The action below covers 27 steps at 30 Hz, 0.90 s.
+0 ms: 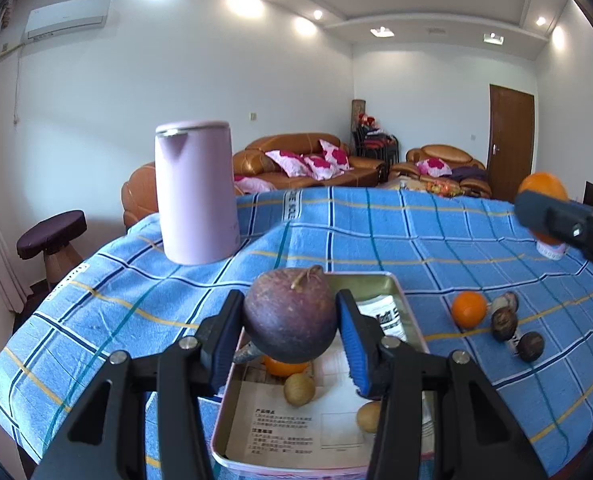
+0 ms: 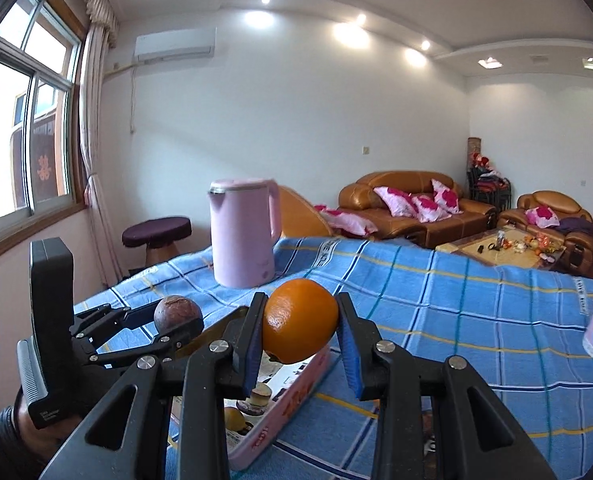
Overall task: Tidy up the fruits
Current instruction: 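Lower the passion fruit into the tin and open the left tool while the right tool releases the orange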
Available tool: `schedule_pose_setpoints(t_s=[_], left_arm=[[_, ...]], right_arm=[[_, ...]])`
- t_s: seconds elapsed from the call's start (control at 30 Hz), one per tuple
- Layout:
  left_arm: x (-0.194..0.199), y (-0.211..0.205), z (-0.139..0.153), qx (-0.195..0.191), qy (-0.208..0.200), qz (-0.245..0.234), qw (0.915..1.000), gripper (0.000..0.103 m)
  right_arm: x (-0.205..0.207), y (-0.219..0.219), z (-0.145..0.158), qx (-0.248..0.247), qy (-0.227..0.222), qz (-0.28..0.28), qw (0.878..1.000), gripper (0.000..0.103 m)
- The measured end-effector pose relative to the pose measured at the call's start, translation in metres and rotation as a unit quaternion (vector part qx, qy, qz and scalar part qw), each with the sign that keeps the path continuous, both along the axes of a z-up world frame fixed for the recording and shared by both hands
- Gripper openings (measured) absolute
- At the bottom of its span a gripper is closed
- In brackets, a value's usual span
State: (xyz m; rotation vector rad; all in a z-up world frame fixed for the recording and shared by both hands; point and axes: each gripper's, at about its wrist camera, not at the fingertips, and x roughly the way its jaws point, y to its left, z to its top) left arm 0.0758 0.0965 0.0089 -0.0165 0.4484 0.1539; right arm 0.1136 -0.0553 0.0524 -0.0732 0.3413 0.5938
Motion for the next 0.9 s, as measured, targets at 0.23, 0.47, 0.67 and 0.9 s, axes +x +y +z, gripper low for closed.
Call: schedule_pose_setpoints(t_s=[0.23, 0.47, 0.67, 0.9], left_arm=[[0.008, 0.002, -0.013, 0.003, 0.023, -0.006, 0.9997, 0.049], [0.015, 0.002, -0.022, 0.005, 0.042, -0.011, 0.9991, 0.049], [0.018, 0.005, -0.027, 0.001, 0.052, -0.010, 0.9986, 0.049], [0.022, 0.003, -0.031, 0.003, 0.061, -0.015, 0.9981, 0.049]], right_arm=[[0.023, 0.032, -0.031, -0.027, 0.038, 0.012, 0.999, 0.036], [0.039, 0.047, -0.056, -0.045, 0.069, 0.014, 0.997, 0.036], [0.045, 0.056, -0.065, -0.059, 0.076, 0.016, 0.995, 0.036], [0.050, 0.062, -0.070, -0.066, 0.085, 0.019, 0.994, 0.036]])
